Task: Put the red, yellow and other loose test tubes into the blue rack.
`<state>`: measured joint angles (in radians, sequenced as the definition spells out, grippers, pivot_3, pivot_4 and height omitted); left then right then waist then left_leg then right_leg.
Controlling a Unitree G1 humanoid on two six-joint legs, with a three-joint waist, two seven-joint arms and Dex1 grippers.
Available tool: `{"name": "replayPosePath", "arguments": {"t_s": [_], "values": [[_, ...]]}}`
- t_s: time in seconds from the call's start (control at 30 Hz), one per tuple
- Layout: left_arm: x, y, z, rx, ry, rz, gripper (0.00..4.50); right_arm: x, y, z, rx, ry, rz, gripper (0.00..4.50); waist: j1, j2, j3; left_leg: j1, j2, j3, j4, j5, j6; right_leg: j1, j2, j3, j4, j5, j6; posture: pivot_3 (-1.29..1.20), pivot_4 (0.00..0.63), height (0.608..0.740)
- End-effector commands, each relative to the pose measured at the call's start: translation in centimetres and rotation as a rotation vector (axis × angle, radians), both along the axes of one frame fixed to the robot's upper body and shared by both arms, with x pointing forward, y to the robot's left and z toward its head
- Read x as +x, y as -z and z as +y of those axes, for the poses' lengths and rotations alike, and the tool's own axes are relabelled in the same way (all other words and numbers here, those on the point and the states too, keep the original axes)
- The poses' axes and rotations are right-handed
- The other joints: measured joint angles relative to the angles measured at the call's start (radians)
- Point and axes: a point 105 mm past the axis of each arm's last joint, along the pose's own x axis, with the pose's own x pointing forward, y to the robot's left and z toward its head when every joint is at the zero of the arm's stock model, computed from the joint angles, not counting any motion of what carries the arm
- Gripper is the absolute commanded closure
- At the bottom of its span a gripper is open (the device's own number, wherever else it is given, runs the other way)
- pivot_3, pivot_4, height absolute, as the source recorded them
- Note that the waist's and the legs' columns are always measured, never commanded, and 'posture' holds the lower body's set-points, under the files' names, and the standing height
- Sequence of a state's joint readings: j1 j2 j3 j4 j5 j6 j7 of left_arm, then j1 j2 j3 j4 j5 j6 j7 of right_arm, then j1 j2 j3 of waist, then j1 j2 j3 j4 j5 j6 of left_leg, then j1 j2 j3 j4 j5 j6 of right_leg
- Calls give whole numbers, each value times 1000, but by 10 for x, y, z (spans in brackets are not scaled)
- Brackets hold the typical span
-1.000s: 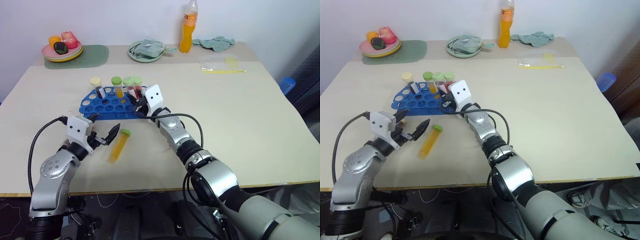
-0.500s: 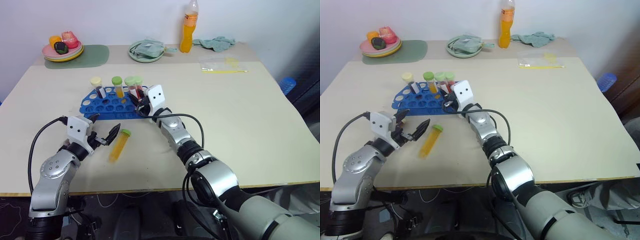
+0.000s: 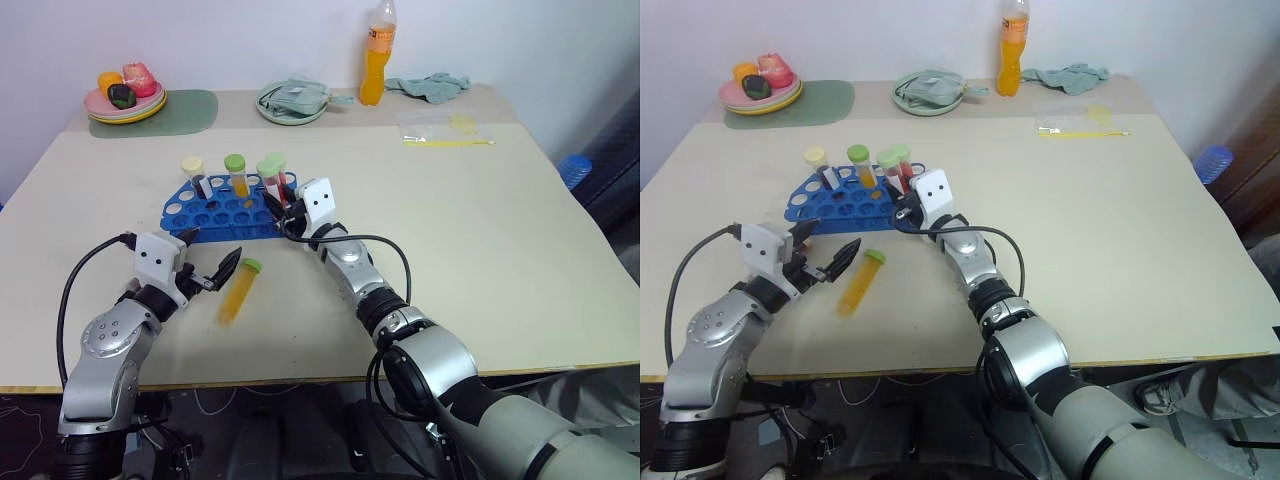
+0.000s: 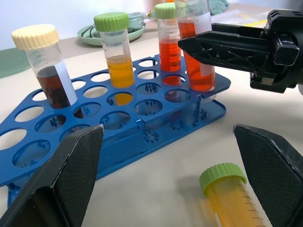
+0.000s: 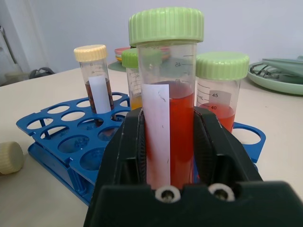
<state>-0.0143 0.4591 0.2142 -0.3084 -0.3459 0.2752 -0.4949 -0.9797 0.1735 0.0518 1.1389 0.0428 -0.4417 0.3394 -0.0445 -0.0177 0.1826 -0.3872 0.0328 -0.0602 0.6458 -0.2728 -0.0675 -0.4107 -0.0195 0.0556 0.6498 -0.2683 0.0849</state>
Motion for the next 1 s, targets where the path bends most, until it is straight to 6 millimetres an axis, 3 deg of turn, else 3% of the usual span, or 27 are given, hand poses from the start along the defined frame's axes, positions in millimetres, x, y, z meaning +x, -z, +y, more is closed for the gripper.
{"name": "replayPosePath", "arguments": {"t_s": [0.03,0.1,0.23,0.47,0.57,0.73,0.9,1.0], "values": [[-2,-11,1,16,2,-41,0,-10,-21,12,93,-35,-72,1563,-1,0,0,0,0,0,0,0,0,0,0,0,0,0,0,0,150,740],[-4,-11,2,36,0,-18,0,-12,-36,7,101,-48,-142,803,-2,0,0,0,0,0,0,0,0,0,0,0,0,0,0,0,150,740],[-8,-20,-6,95,48,59,0,-30,-43,-1,36,-196,-228,803,-2,0,0,0,0,-1,-1,0,0,0,1,0,0,0,0,0,150,740],[-5,-38,-22,281,4,346,0,-76,-37,-50,-194,-420,-237,803,6,2,2,0,-1,-2,1,0,0,2,-1,-1,-1,0,1,0,150,740],[-10,-31,-33,339,89,626,0,-97,-44,-75,-285,-538,-189,803,-1,1,2,1,-1,-3,2,0,0,4,1,-2,0,0,1,0,150,740],[-5,-24,-45,419,159,769,0,-134,-51,-103,-406,-719,-82,803,-19,2,3,5,0,-3,-2,0,0,4,3,0,-1,-1,1,0,150,740],[5,-15,-41,408,106,866,0,-138,-56,-111,-415,-696,-61,803,-23,2,3,5,0,-3,-2,0,0,4,3,0,0,-1,0,0,150,740],[9,-11,-40,415,84,919,0,-141,-45,-114,-440,-670,-50,803,-14,1,3,4,0,-3,0,0,0,4,3,0,0,-1,0,0,150,740]]}}
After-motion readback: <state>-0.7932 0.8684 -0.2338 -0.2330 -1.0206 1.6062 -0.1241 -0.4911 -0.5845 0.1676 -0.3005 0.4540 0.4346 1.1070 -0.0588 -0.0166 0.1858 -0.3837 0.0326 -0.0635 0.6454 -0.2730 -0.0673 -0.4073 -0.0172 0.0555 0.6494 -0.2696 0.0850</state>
